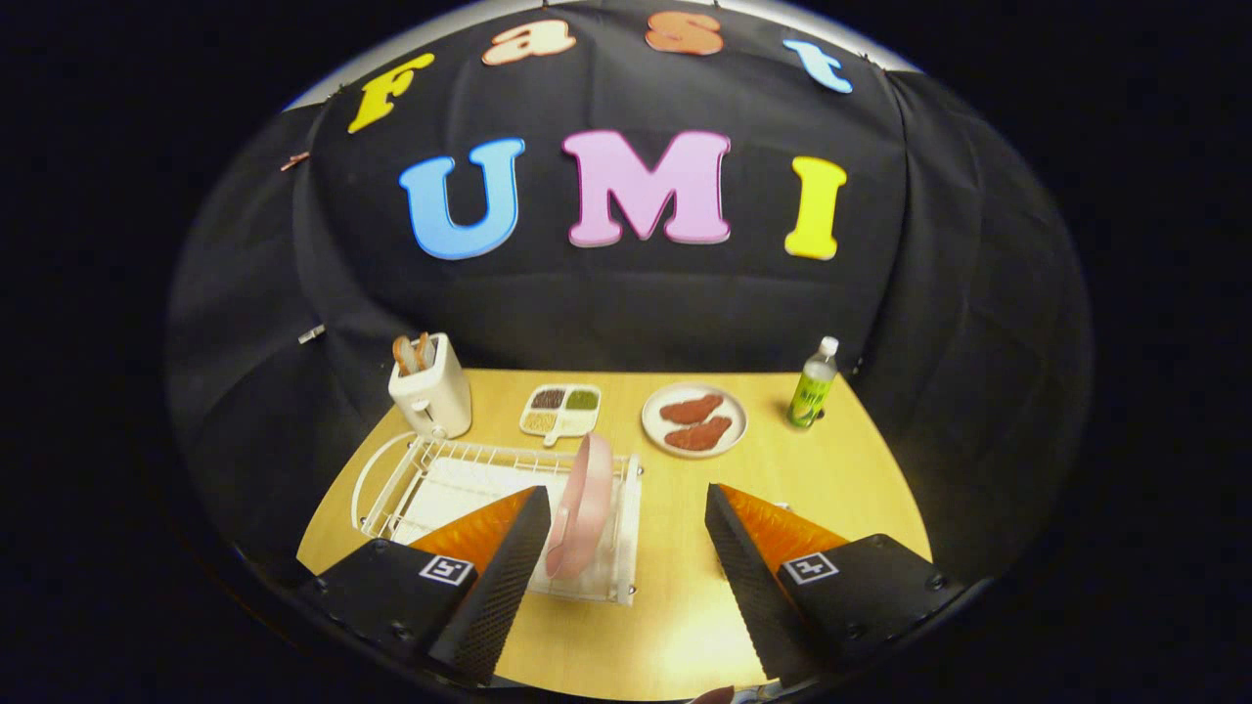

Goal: Take the plate from the dish rack, then take the spoon from the basket and place it into the plate.

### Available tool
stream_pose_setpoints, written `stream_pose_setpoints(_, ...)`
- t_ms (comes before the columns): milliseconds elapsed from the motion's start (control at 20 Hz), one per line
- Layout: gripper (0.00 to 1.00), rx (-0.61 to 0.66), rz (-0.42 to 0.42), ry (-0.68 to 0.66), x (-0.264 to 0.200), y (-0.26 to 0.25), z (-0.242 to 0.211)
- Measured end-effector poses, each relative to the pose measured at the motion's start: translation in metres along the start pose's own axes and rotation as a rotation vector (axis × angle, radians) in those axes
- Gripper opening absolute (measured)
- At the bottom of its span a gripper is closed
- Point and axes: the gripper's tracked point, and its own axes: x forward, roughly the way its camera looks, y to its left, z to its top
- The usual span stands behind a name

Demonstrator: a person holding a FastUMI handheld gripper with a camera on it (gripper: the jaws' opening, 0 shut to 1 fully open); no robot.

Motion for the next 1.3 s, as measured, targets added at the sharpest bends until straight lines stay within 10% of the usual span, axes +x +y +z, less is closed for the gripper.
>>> stream_pose_setpoints(450,0.89,0.017,-0.096,0.332,0.112,0.016,-0.063)
stream_pose_setpoints(800,0.36,0.004,-0.172,0.412,0.138,0.015,-0.081)
stream_pose_setpoints(1300,0.29,-0.203,-0.299,0.388,0.126,0.005,-0.032)
